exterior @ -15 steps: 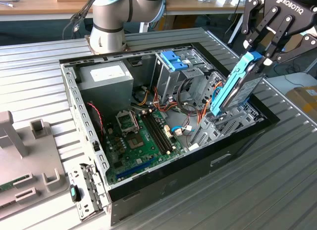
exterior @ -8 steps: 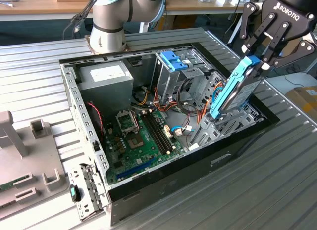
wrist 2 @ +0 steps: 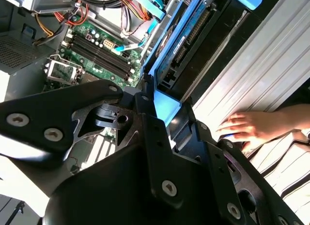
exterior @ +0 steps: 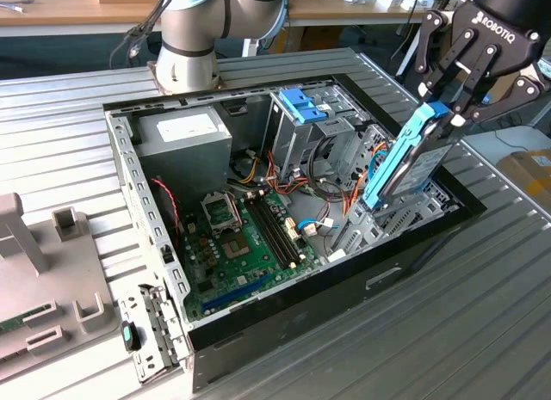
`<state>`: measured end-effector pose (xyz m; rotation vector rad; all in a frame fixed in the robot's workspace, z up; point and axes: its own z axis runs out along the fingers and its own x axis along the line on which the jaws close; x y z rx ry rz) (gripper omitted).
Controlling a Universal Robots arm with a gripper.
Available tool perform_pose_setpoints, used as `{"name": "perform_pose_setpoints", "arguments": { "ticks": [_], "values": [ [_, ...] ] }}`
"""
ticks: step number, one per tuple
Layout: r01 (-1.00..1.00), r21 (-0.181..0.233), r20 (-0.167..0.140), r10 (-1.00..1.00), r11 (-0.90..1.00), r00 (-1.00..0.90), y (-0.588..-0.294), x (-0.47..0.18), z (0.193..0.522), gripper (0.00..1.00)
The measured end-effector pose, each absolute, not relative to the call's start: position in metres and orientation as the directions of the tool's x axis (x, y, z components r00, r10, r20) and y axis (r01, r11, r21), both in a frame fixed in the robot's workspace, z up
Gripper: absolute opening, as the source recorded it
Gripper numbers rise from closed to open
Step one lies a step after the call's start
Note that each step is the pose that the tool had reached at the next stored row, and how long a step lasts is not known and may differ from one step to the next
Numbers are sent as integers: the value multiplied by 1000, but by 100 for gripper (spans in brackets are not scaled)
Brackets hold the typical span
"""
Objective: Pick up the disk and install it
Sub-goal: 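Insert the disk into the insertion slot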
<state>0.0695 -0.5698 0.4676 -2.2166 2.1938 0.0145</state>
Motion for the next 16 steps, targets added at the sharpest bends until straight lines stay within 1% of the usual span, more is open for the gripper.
{"name": "perform_pose_setpoints", "arguments": {
  "ticks": [16],
  "values": [
    [-1000, -10, -23, -1000, -10, 10, -568, 70, 458, 37]
  ]
}}
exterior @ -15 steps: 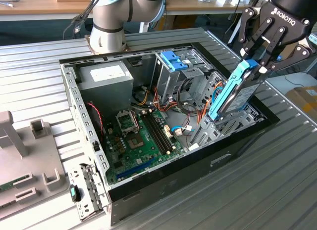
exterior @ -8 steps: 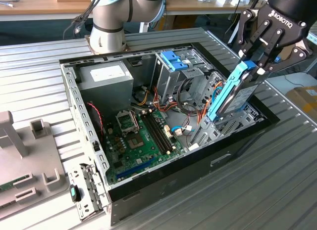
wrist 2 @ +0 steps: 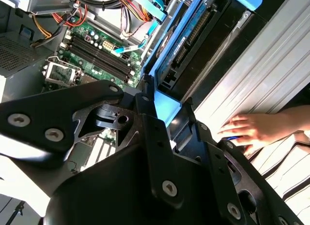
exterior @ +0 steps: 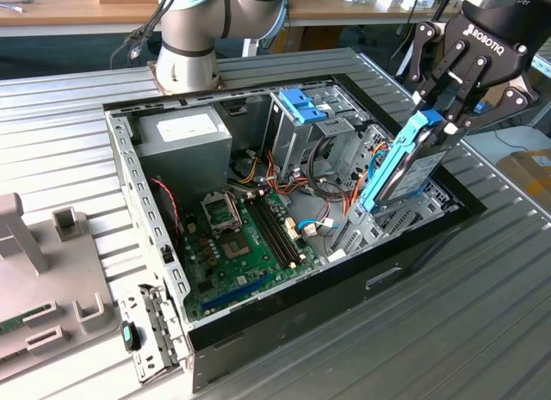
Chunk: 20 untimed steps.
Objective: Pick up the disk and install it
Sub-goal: 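Insert the disk into the insertion slot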
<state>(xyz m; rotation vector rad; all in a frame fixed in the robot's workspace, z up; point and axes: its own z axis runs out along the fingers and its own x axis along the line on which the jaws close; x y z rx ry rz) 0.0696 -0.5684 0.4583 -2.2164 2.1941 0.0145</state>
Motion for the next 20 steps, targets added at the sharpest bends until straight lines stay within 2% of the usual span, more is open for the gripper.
{"name": "perform_pose_setpoints", "arguments": {
  "ticks": [10, 13, 20],
  "values": [
    [-1000, -14, -35, -999, -10, 10, -568, 72, 460, 37],
    [-1000, -16, -64, -998, -9, 10, -569, 71, 460, 37],
    [-1000, -17, -64, -998, -9, 11, -569, 70, 460, 37]
  ]
}}
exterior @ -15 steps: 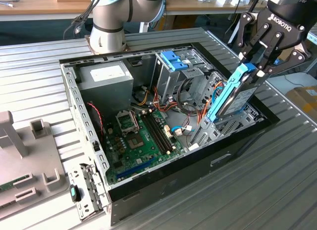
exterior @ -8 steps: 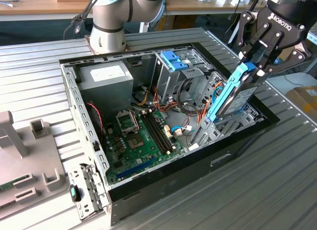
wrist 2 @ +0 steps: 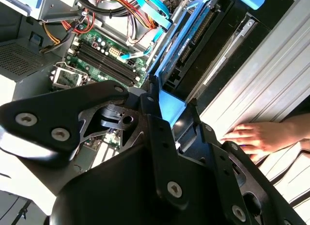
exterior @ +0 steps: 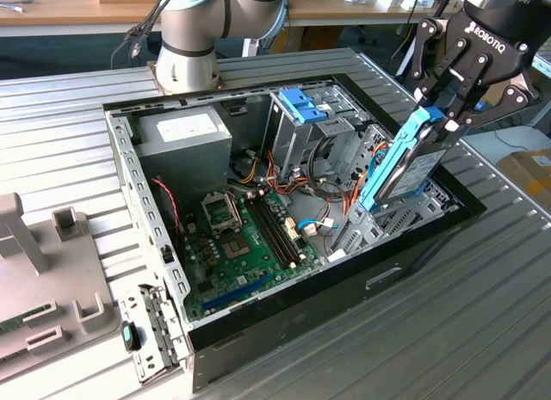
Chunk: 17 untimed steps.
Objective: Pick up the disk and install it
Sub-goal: 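Insert the disk into the insertion slot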
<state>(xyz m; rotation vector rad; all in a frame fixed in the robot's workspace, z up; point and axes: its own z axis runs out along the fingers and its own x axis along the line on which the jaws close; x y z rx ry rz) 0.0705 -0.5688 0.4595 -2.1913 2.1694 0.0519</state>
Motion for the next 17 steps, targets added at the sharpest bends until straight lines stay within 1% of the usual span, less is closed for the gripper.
{"name": "perform_pose_setpoints", "arguments": {
  "ticks": [17],
  "values": [
    [-1000, -17, -65, -998, -9, 11, -569, 70, 474, 37]
  ]
}}
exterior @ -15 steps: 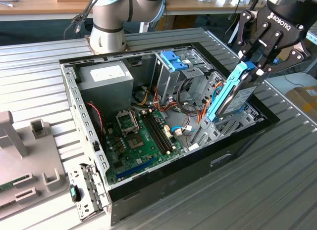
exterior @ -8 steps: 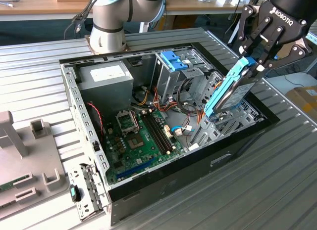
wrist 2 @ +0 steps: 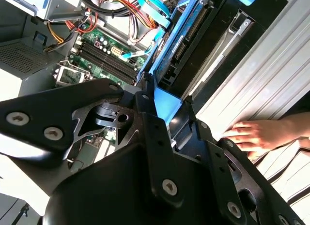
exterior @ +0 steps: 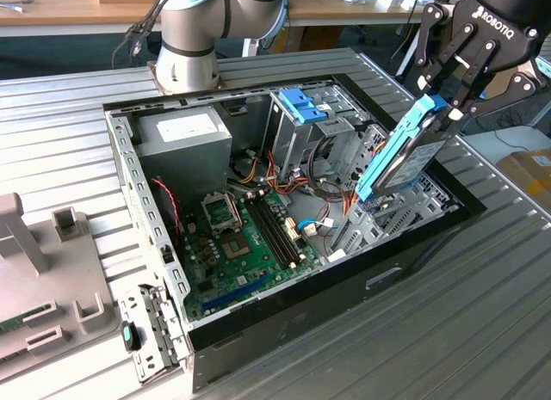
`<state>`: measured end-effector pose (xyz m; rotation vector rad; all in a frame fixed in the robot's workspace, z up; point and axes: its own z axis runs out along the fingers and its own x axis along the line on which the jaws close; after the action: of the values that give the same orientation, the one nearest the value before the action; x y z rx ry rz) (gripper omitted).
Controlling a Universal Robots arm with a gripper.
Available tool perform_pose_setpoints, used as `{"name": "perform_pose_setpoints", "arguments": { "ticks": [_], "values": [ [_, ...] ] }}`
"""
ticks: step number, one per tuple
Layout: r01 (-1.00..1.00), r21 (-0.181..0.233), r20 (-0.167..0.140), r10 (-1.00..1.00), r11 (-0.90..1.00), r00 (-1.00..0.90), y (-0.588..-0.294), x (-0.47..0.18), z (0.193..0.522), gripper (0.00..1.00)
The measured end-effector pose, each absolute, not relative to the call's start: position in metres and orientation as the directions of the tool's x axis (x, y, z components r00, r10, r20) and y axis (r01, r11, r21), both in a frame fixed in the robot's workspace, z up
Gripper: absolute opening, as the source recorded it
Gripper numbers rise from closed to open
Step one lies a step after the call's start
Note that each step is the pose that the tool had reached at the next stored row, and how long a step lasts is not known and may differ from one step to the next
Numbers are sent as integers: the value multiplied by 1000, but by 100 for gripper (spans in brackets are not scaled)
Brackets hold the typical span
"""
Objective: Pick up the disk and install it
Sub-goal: 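Insert the disk into the insertion slot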
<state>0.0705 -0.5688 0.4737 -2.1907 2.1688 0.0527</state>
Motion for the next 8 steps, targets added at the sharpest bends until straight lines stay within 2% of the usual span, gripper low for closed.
{"name": "perform_pose_setpoints", "arguments": {
  "ticks": [5, 8],
  "values": [
    [-1000, -29, -69, -998, -9, 11, -569, 70, 475, 37],
    [-996, -83, -72, -997, -9, 15, -569, 68, 475, 37]
  ]
}}
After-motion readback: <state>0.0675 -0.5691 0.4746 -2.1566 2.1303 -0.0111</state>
